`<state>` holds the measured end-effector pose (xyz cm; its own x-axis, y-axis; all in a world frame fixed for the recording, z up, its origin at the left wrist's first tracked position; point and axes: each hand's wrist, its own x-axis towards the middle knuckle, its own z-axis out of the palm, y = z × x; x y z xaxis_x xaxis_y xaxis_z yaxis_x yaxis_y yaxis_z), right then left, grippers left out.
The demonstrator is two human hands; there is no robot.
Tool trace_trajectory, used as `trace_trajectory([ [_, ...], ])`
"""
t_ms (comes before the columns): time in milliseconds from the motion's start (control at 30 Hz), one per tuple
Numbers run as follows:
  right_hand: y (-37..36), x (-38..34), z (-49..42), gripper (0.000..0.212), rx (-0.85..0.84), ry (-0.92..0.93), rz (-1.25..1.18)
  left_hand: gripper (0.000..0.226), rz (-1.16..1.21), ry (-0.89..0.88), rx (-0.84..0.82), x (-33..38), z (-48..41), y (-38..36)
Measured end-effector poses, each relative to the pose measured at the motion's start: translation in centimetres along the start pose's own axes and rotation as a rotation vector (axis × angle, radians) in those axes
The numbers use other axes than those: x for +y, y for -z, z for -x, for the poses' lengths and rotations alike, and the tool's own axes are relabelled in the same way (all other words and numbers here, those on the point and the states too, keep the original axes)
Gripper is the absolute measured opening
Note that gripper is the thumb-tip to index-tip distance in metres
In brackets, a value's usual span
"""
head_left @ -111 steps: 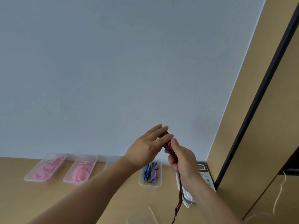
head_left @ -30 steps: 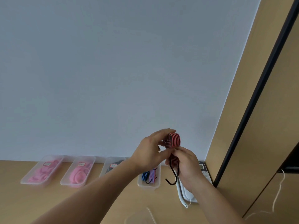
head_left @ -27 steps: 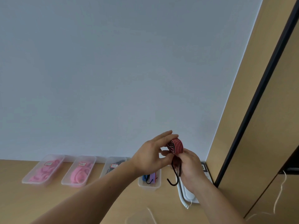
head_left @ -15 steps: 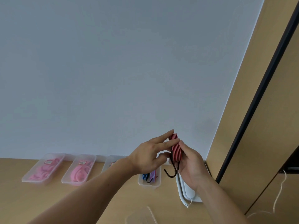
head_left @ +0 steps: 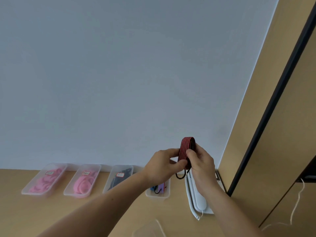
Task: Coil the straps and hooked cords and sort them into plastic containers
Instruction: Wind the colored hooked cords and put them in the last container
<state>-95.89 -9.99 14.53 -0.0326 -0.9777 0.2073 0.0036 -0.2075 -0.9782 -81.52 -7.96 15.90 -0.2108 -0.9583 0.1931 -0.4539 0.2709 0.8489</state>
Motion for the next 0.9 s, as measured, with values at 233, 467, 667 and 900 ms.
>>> trace_trajectory([
  [233,0.1,0.8,-0.4,0.011,-0.089,0.057,0.152,0.019,-0.038,0.125,0.141,-0.4,-0.5,-0.8],
  [467,1.7,1.7,-1.8,0.015,-0.103,-0.002,0.007,0.017,0.148,0.216,0.193,-1.7,-0.9,-2.1],
  [667,2.7,3.3,-2.9,0.014,-0.138,-0.023,0.021,0.019,0.494,0.348,0.077,-2.4,0.0,-2.4],
  [900,-0.3,6.3,-4.1,0.015,-0.317,-0.087,0.156,0.029,0.633,0.502,0.136,-5.7,1.3,-2.3],
])
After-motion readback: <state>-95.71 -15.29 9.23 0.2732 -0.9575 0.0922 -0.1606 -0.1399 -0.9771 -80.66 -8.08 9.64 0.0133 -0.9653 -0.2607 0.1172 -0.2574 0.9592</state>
